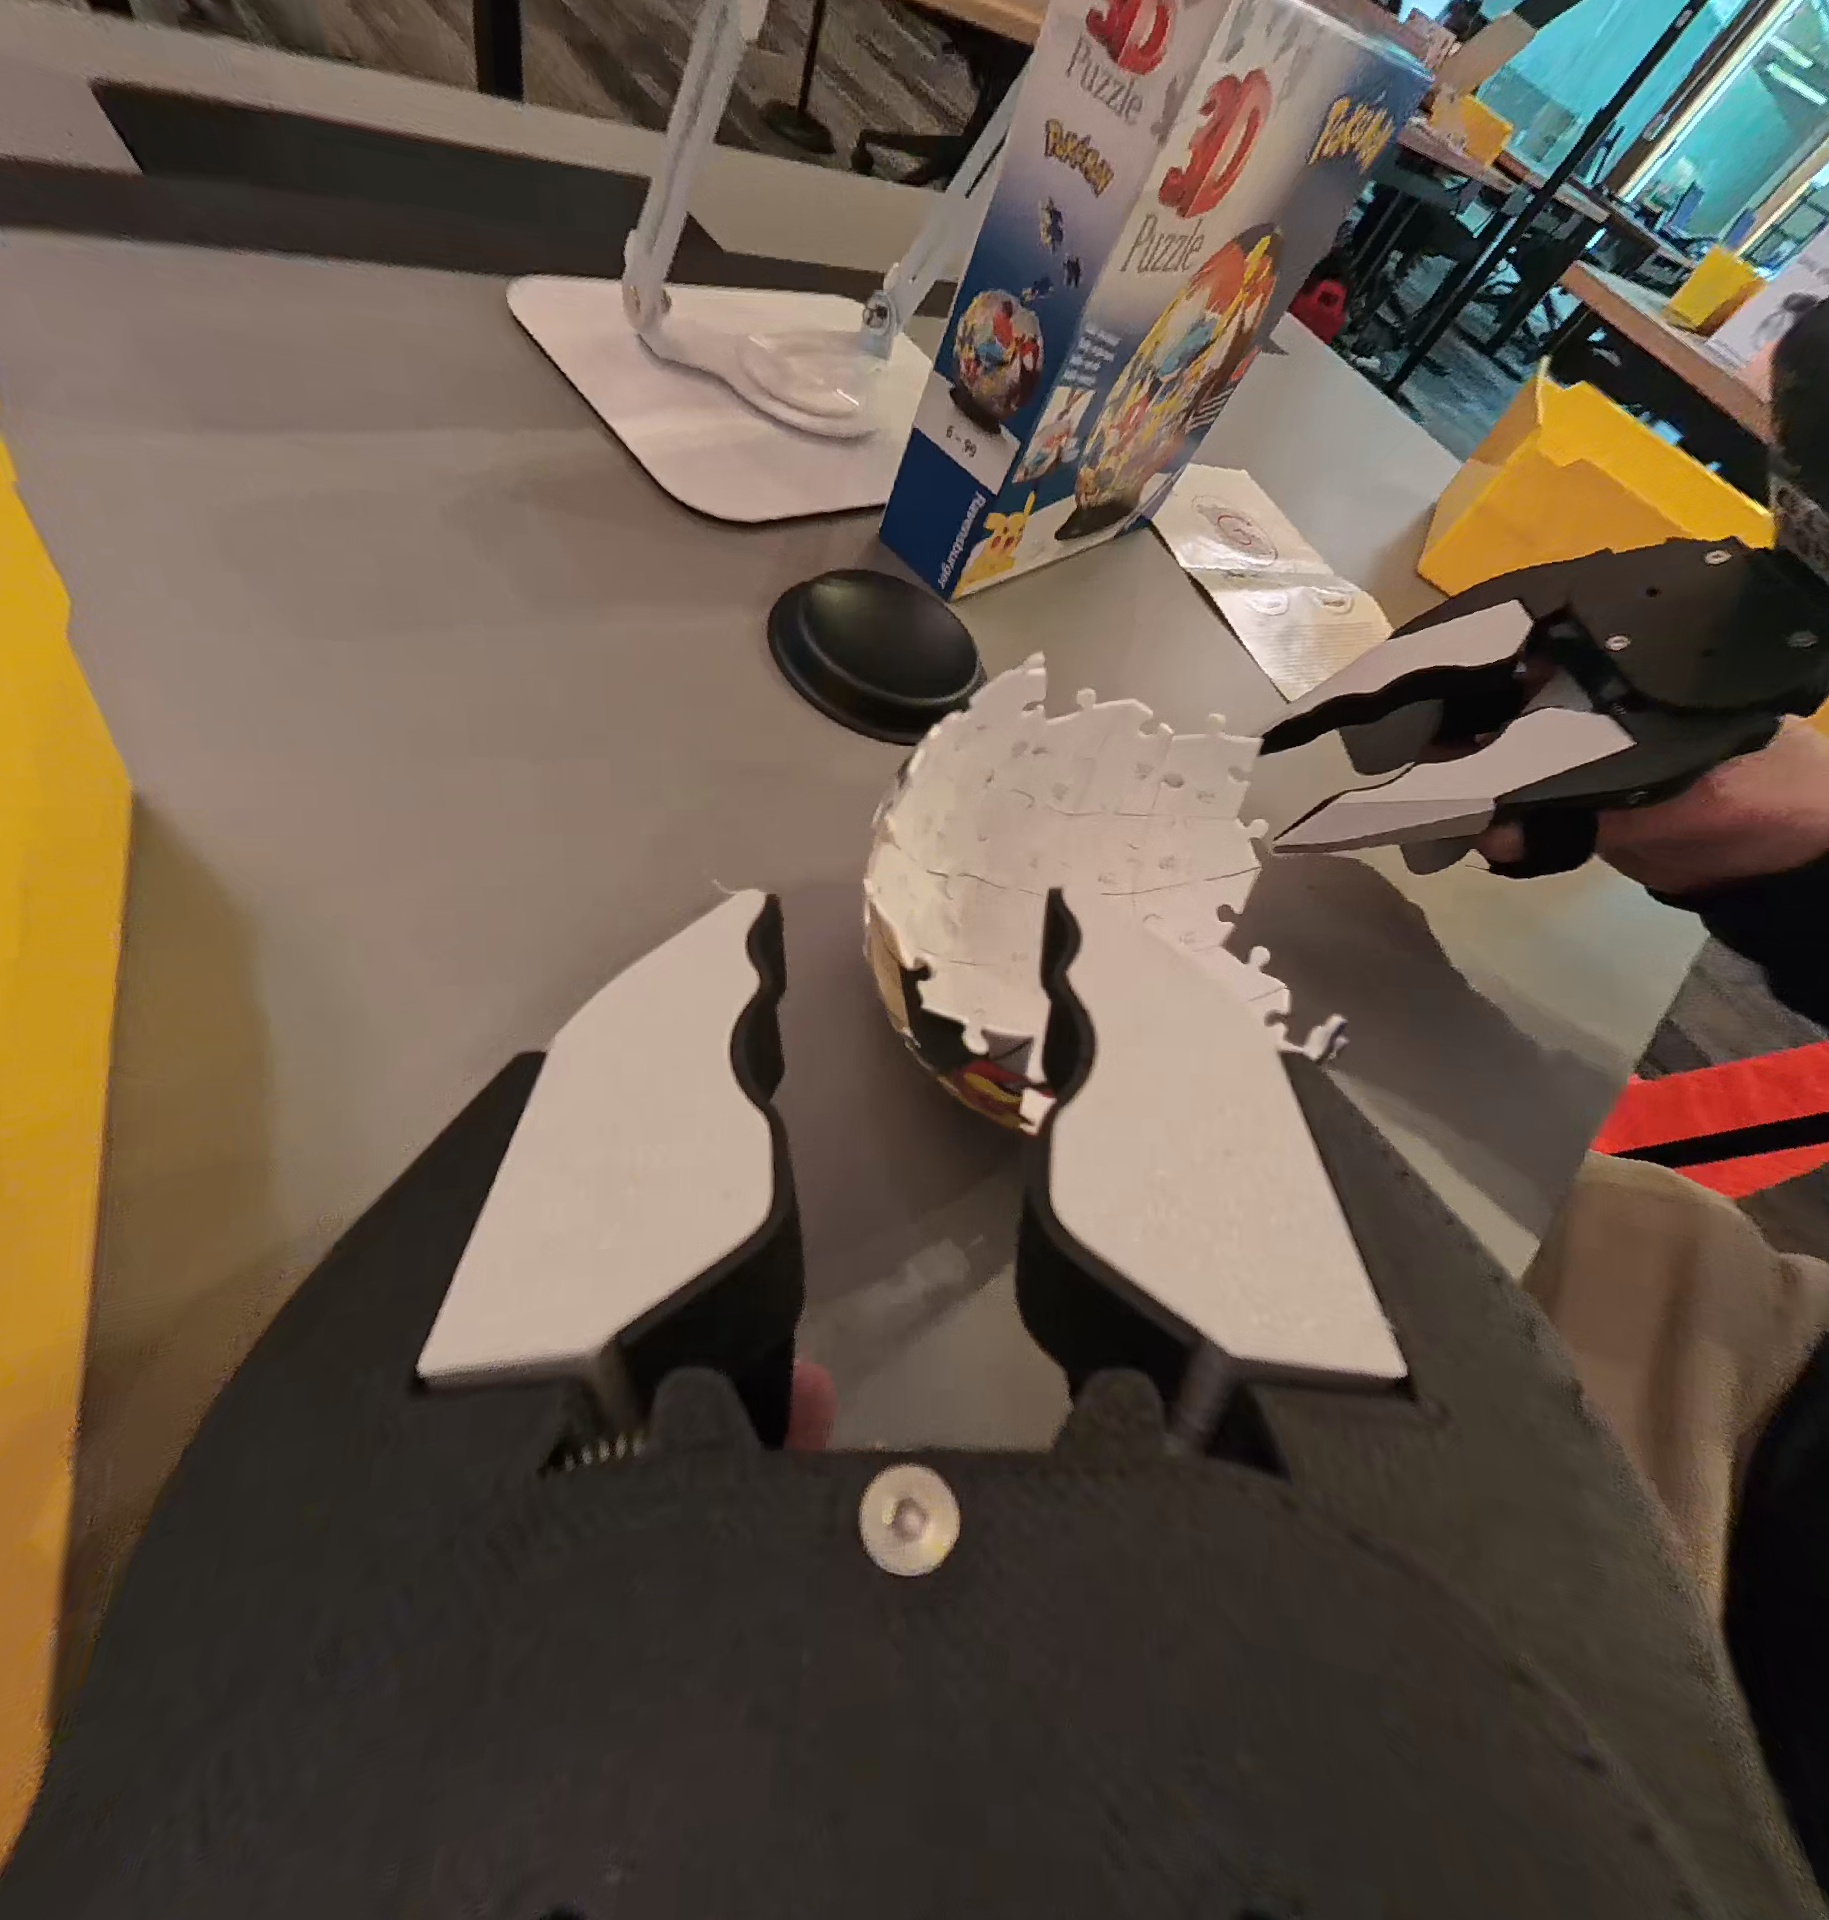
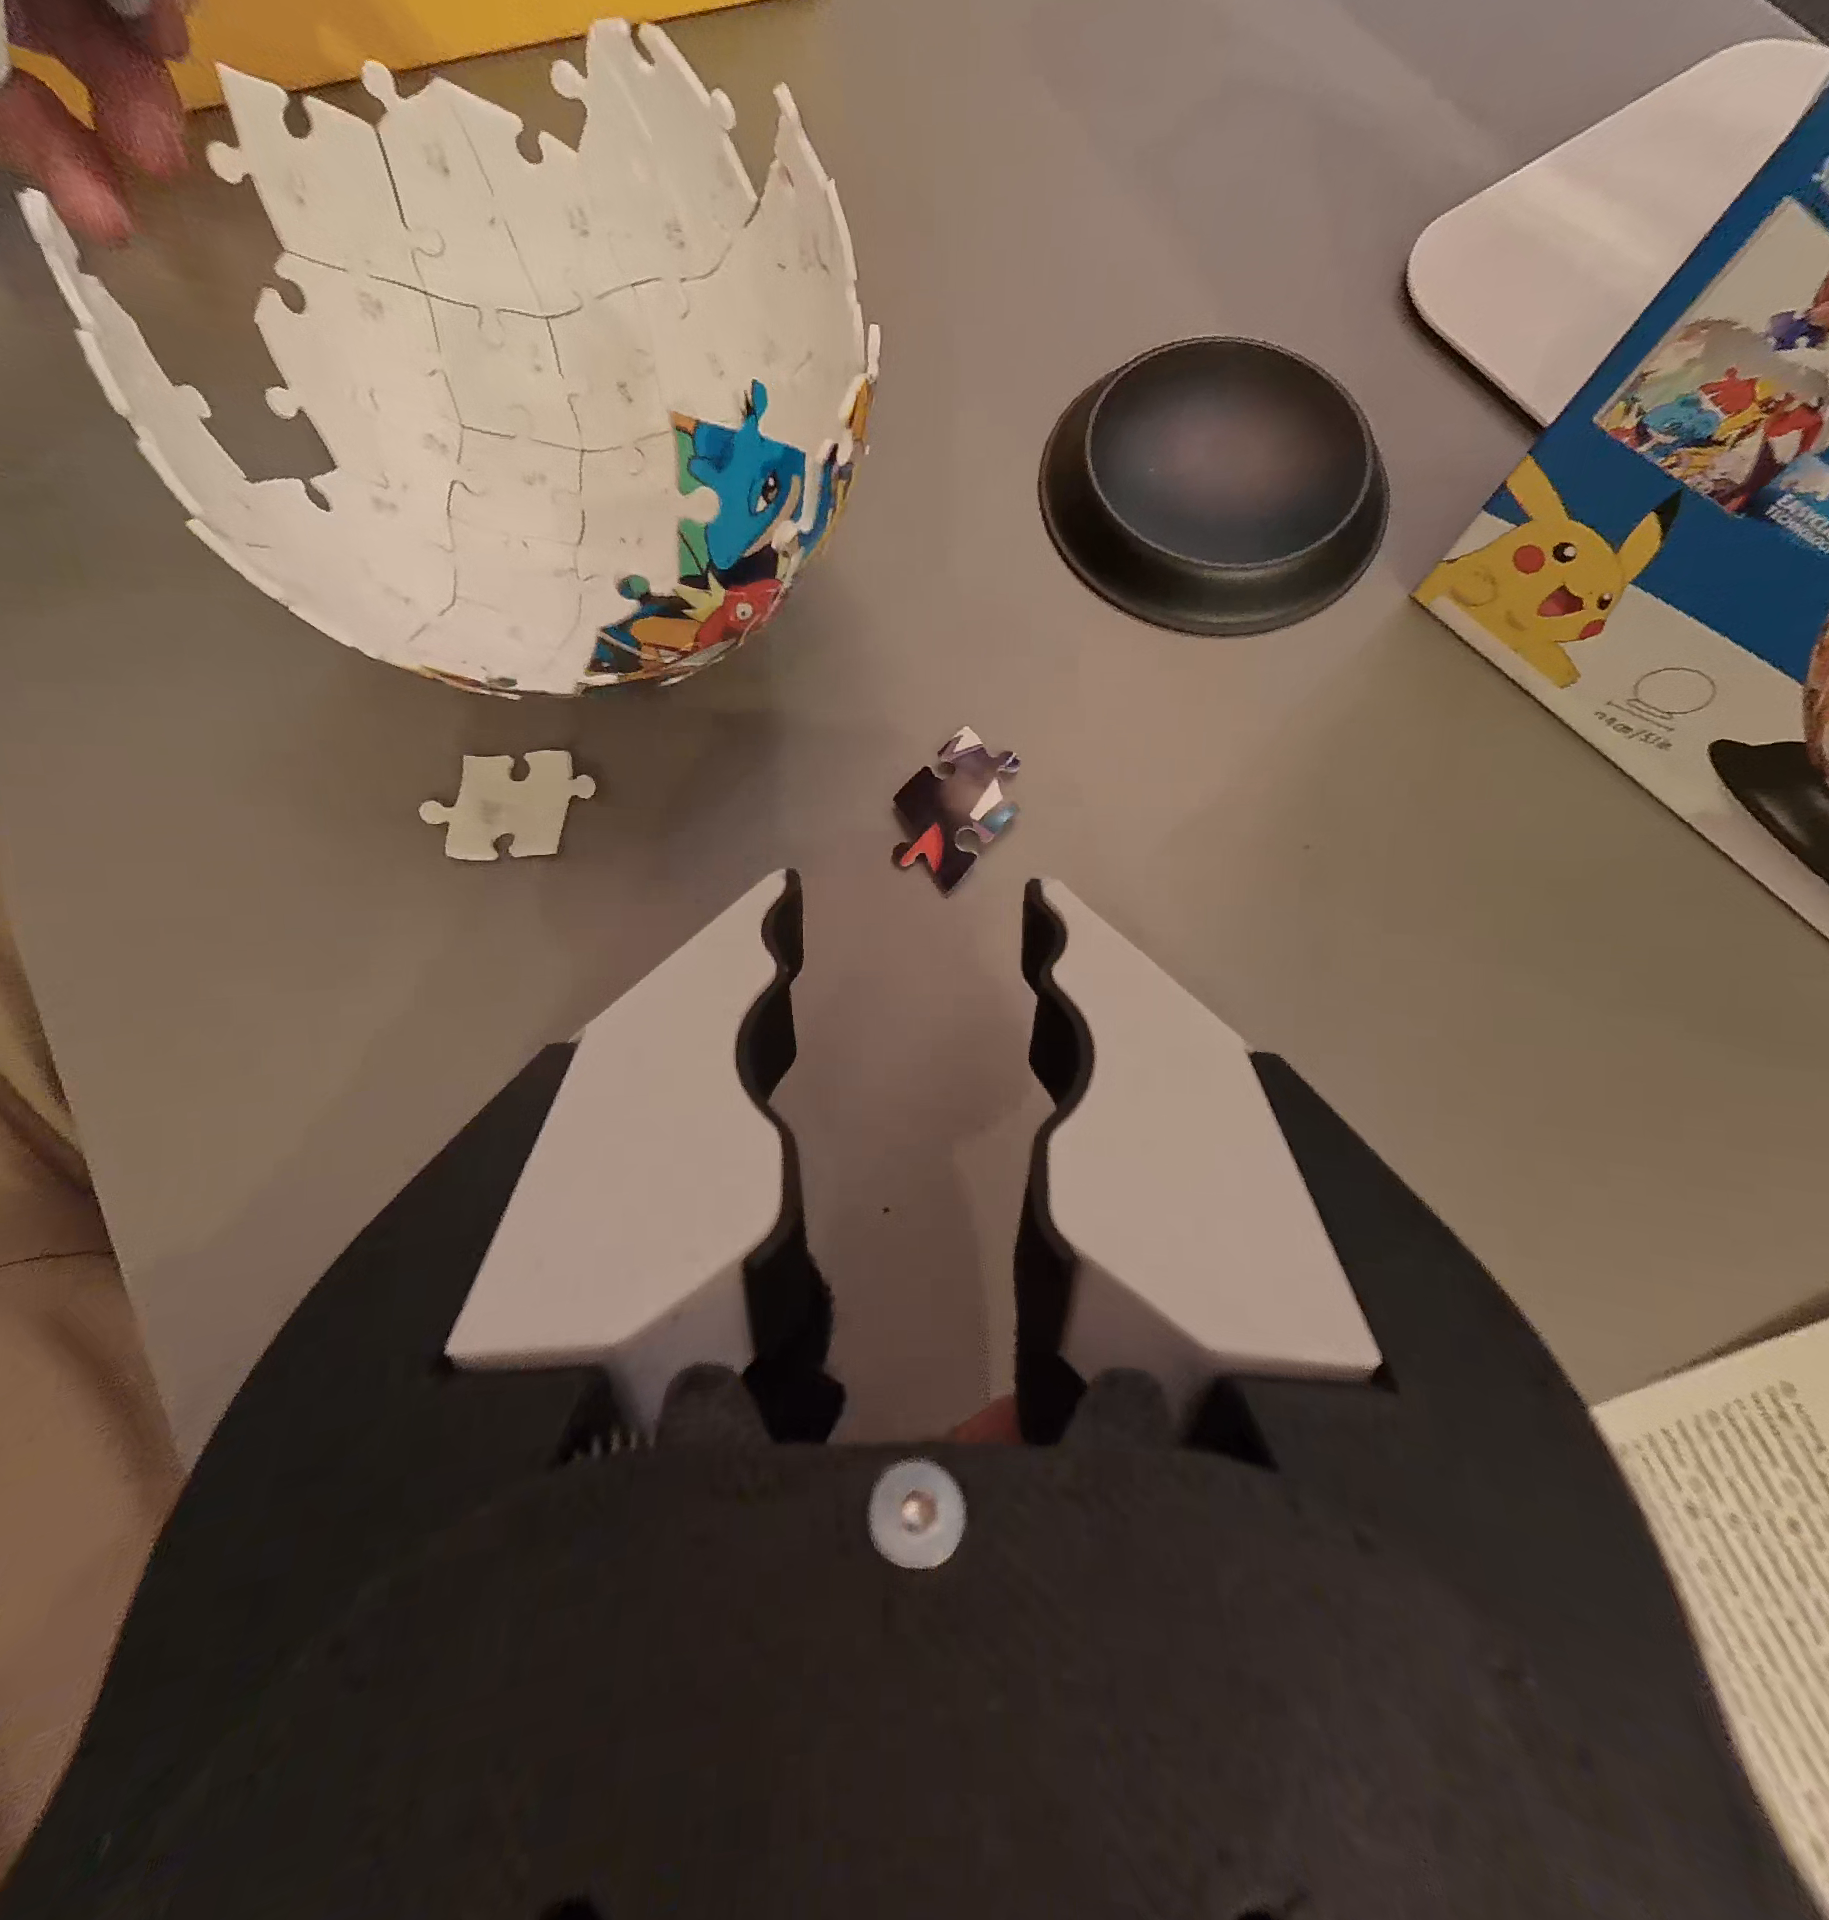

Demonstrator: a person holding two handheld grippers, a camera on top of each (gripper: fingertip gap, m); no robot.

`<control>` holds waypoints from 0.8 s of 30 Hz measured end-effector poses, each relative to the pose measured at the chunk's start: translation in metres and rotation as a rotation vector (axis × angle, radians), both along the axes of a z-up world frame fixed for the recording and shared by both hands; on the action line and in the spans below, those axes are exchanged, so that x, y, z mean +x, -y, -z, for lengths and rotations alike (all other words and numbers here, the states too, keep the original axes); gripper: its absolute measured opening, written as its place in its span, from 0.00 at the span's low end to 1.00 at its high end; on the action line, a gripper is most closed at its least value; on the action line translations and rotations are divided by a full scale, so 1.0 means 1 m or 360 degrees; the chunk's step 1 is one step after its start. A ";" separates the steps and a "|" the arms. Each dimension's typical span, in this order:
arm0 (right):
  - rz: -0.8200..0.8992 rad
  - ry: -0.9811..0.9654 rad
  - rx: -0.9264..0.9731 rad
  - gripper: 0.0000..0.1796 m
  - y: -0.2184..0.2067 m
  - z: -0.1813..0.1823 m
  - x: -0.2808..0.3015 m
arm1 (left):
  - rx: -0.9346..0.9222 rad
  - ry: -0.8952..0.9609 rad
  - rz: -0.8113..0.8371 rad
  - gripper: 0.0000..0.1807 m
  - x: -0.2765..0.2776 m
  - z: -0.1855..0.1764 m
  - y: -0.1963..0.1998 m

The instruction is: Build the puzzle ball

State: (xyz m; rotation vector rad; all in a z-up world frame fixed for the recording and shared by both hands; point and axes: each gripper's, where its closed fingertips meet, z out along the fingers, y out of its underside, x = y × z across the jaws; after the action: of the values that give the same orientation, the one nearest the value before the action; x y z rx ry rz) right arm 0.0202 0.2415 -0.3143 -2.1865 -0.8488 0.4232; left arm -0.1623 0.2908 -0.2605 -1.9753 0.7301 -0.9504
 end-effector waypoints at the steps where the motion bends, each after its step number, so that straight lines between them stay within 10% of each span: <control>1: -0.0011 -0.0019 -0.0007 0.22 0.001 -0.001 -0.002 | -0.0031 0.0016 0.0015 0.26 0.002 0.002 0.002; 24: -0.0262 -0.0388 -0.0225 0.15 0.008 0.014 -0.073 | -0.0032 -0.0187 -0.0058 0.22 0.007 0.013 0.003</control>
State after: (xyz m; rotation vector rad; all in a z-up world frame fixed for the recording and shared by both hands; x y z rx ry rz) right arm -0.0526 0.2331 -0.3279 -2.1423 -0.8881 0.8353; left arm -0.1549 0.2878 -0.2737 -2.0689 0.7491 -0.8287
